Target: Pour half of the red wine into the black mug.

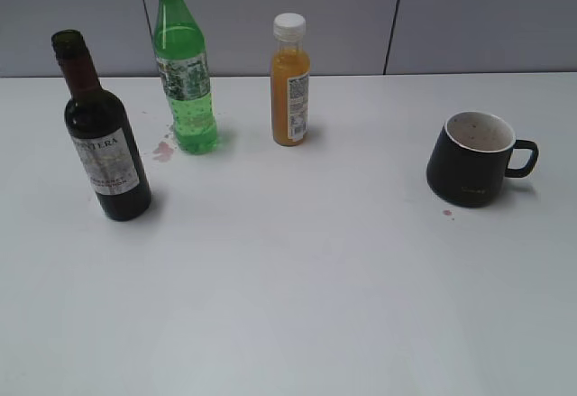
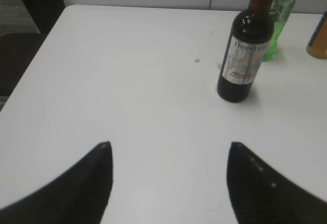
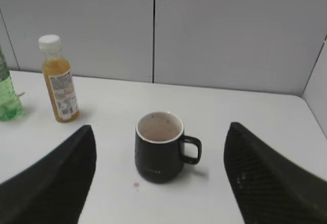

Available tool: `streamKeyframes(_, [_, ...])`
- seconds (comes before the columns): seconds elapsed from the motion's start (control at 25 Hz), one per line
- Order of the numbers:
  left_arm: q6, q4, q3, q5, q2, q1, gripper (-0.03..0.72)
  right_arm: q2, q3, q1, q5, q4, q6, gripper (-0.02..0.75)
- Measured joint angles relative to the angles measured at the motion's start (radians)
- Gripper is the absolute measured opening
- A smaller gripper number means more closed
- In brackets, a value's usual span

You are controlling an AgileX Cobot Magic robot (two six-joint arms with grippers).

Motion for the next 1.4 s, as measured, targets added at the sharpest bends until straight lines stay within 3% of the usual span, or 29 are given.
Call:
streamKeyframes(0.24, [0.000, 0.000, 0.000, 0.000, 0.000, 0.000, 0.517, 0.244, 0.108, 0.000, -0.456, 0.002, 0.000, 0.594])
streamKeyframes(0.48, [0.000, 0.000, 0.000, 0.000, 0.000, 0.000, 0.517, 0.553, 0.131, 0.000, -0.720, -0.032, 0.000, 0.594])
streamKeyframes(0.72, [0.000, 0.000, 0.000, 0.000, 0.000, 0.000, 0.517, 0.920, 0.219, 0.001, -1.263, -0.064, 0.008, 0.594])
streamKeyframes(0.84, [0.000, 0.000, 0.000, 0.000, 0.000, 0.000, 0.517, 1.084, 0.250, 0.002, -1.464, -0.067, 0.008, 0.594])
streamKeyframes(1.2, [0.000, 0.000, 0.000, 0.000, 0.000, 0.000, 0.517, 1.329, 0.267, -0.009, -1.524, 0.004, 0.008, 0.594])
streamKeyframes(1.4, [0.000, 0.000, 0.000, 0.000, 0.000, 0.000, 0.517, 1.351, 0.268, -0.118, -1.530, -0.079, 0.008, 0.626])
